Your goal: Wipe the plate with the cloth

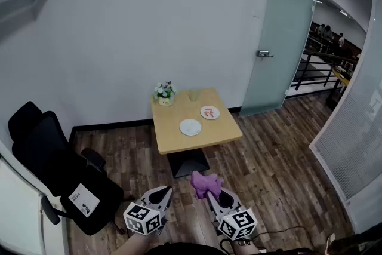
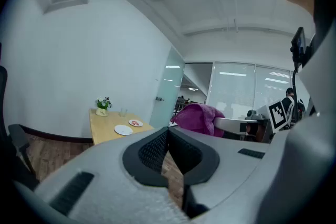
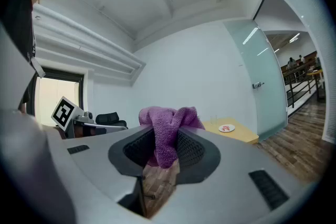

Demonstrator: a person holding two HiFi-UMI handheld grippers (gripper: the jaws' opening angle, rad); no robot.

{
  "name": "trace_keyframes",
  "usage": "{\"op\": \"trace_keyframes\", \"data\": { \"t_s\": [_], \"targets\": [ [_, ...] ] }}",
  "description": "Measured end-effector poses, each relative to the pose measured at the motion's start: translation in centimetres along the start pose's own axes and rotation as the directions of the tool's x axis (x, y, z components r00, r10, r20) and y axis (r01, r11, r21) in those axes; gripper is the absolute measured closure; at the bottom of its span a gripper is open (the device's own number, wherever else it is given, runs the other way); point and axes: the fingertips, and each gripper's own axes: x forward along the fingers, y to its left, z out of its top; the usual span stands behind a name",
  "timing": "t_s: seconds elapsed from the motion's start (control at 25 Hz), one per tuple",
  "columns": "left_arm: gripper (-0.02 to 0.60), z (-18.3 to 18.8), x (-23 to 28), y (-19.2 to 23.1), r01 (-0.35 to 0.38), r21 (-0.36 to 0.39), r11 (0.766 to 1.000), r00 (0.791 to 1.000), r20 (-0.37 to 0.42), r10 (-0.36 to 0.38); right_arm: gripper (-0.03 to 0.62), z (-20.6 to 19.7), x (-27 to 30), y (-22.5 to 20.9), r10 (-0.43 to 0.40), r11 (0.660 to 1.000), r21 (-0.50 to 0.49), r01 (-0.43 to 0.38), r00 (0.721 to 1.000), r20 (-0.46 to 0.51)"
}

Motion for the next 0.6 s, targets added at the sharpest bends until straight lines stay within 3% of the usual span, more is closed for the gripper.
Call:
{"op": "trace_keyframes", "data": {
  "t_s": [0.28,0.48,0.6],
  "targets": [
    [0.581,-0.3,0.8,-1.0,-0.009,0.004,1.000,1.000,-0.006,0.009,0.491,-0.2,-0.5,-1.1,0.000,1.000,-0.019,0.000,1.000,-0.013],
    [0.581,-0.6,1.7,-1.6,-0.026,0.003,1.000,1.000,-0.002,0.026,0.491,-0.1,-1.0,-1.9,0.057,0.997,0.043,-0.058,0.998,0.010],
    [0.581,-0.4,2.5,-2.2,-0.037,0.006,0.999,0.999,0.001,0.037,0.491,0.3,-1.4,-2.7,0.067,0.997,0.027,-0.067,0.998,0.009]
  ]
}}
